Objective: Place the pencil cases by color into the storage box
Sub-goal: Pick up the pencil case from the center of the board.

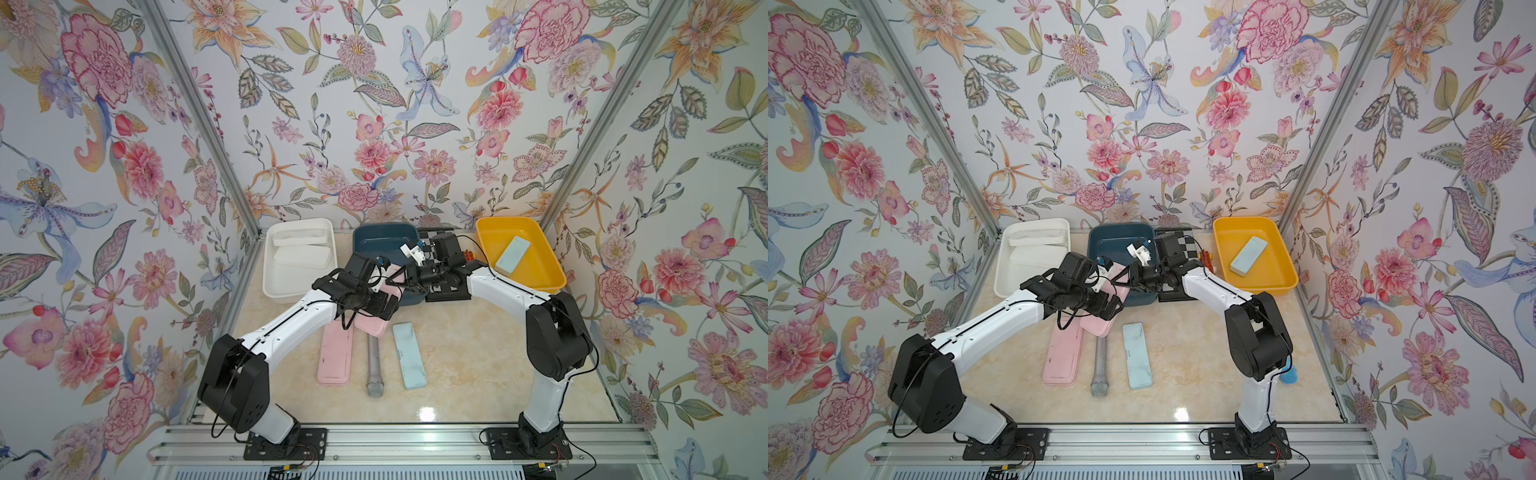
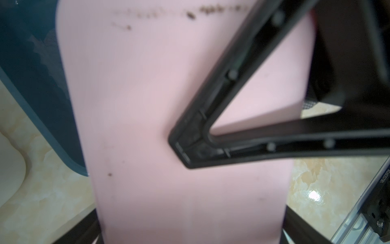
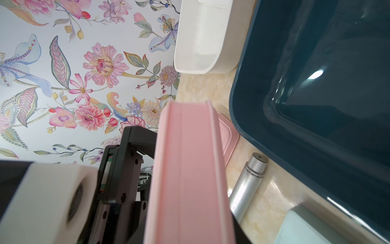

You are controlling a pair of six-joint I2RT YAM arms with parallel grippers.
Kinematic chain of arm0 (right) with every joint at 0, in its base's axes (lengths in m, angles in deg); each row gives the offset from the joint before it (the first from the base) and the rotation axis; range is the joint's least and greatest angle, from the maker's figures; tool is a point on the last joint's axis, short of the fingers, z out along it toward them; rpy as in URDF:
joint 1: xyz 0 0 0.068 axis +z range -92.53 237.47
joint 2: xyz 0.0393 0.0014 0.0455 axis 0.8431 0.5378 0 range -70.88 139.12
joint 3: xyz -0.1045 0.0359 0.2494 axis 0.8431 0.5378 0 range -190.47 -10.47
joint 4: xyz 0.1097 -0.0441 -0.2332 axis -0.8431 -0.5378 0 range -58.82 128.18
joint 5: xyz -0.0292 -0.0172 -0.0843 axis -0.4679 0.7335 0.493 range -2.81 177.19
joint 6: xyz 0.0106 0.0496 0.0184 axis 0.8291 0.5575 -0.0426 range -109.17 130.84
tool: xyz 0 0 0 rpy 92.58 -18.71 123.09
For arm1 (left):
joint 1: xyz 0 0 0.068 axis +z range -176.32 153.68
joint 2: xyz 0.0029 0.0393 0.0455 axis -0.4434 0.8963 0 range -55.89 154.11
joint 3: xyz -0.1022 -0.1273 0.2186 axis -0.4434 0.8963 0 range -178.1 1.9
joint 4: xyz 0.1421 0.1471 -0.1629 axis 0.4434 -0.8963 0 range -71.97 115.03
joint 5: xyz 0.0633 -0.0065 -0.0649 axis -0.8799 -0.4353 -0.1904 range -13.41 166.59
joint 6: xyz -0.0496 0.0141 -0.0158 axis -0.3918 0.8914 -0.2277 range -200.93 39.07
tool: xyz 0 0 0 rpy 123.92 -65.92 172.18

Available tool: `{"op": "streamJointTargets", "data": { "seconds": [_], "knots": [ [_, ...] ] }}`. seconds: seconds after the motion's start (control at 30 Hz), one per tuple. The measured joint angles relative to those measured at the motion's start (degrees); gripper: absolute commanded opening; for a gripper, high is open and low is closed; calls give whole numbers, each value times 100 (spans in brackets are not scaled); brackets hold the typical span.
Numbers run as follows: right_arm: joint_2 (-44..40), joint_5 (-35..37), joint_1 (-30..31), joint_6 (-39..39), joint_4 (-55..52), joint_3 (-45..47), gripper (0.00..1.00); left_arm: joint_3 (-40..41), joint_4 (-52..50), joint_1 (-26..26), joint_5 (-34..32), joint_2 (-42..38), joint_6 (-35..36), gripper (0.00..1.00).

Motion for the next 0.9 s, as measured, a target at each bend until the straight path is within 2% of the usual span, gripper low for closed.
{"op": "streamJointTargets", "data": {
  "seconds": [0.47,0.9],
  "knots": [
    [651,-586,-151,-232,-957,-1609,28,232,619,170,-184,-575,0,98],
    [1327,-463,-175,-802,-2295,-3071,29,339,702,256,-304,-678,-11,98]
  ]
}}
